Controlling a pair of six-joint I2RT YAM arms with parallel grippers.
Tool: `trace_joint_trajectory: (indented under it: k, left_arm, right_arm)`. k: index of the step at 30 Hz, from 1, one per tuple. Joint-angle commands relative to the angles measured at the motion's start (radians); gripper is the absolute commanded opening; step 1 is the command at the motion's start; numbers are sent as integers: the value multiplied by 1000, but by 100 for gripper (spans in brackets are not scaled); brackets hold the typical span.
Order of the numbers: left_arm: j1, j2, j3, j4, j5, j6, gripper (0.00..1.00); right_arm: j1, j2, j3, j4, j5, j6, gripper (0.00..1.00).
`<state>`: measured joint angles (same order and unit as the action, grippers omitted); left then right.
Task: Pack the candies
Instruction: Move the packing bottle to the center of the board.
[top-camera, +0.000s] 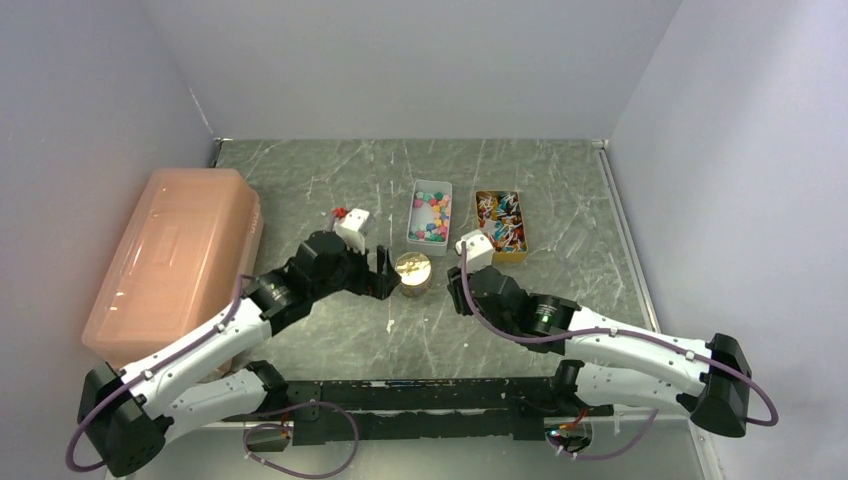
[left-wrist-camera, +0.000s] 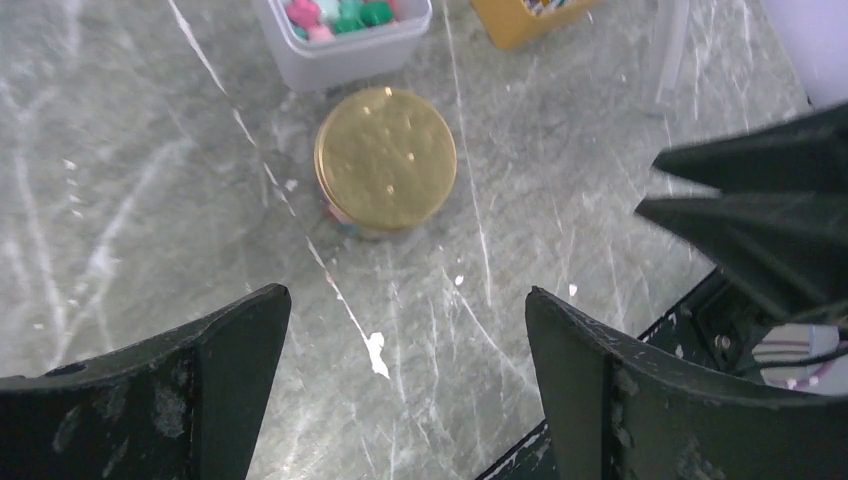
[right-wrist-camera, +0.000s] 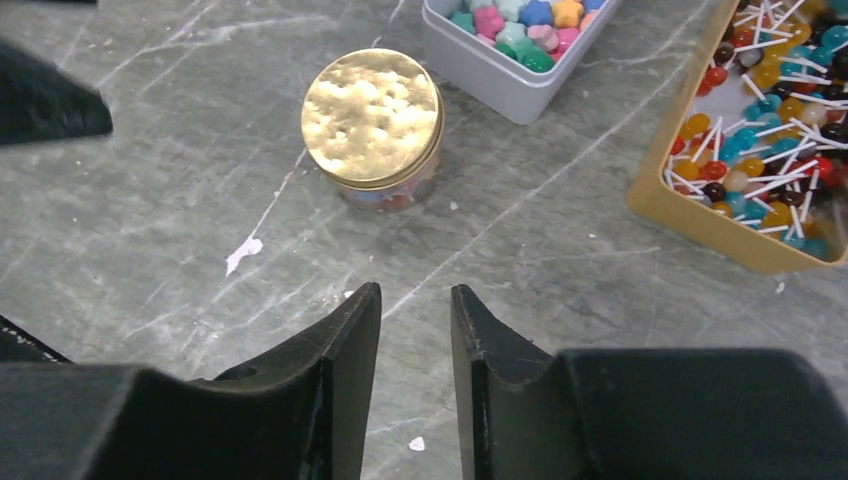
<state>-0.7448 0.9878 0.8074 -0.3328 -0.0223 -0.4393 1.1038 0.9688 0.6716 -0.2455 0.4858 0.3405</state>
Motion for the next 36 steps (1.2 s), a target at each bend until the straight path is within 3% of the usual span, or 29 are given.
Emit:
trace_joint_trajectory:
  k: [1,8,15,22,29,36]
  left_arm:
    - [-17,-45,-154,270,115,-22,93]
    - [-34,21,-331,483,55,-84,93]
    - [-50,144,-436,761,24,-24,93]
    - [-87,288,-539,1070,-93,35,93]
    - [-157,492,-618,1386,-213,148,93]
    - [-161,776,-630,1720,-146,251,94]
  right_arm:
    - [-27,-37,37,-49,-22,-1,38]
    - [-75,-54,21,-38,-111,7,46]
    - [-83,-58,16,-71,-125,9,58]
    - [-87,-83,-12,-74,-135,27,61]
    - [-95,-88,-13,-90,-151,34,63]
    - [-141,-10,43,-97,-228,31,65]
